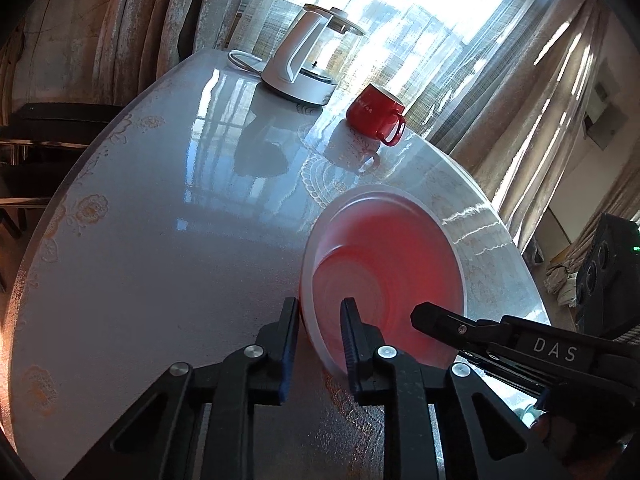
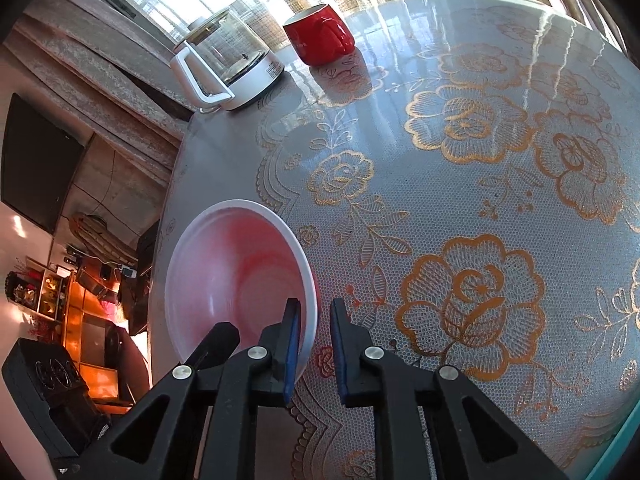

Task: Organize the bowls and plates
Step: 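Move the right tool to the red plastic bowl rim and close on it, then lift the red plastic bowl and carry it over the steel bowl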

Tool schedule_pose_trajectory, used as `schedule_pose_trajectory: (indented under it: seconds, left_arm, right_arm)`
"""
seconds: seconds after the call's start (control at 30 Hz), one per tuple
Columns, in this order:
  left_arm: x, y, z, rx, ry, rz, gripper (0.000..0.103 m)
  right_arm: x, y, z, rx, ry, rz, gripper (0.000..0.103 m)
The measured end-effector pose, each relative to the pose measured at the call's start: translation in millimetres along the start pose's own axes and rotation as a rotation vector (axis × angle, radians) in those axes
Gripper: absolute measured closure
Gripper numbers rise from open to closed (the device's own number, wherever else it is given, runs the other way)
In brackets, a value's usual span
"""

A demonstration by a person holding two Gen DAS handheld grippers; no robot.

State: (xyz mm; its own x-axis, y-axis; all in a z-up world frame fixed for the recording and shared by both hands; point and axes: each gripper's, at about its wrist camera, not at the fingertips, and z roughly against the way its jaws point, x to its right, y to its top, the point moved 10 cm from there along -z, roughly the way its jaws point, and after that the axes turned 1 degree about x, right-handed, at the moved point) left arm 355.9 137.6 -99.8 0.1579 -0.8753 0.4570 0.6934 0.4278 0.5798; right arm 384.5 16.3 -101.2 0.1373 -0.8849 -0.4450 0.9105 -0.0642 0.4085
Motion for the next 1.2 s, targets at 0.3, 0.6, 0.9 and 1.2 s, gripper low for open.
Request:
schedule_pose_trajectory:
  seconds: [0.3, 0.6, 0.9, 1.2]
  left_arm:
    - [9, -3, 4, -0.014, -0.034, -0.005, 0.089]
    - [24, -7, 9, -0.010, -0.035, -0.062, 0.089]
    - [38, -10, 24, 0.017, -0.053, -0.111, 0.089]
    - [50, -7, 47, 0.077, -0.072, -0.159, 0.089]
  right_arm:
    - [9, -4, 14, 0.017, 0.011, -0.027, 0.091]
    - [12, -6, 39, 0.059, 0.032, -0.036, 0.091]
    - [14, -12, 60, 0.093, 0.041, -0.048, 0.091]
    - [6, -18, 87, 0.141, 0.049, -0.018, 0.091]
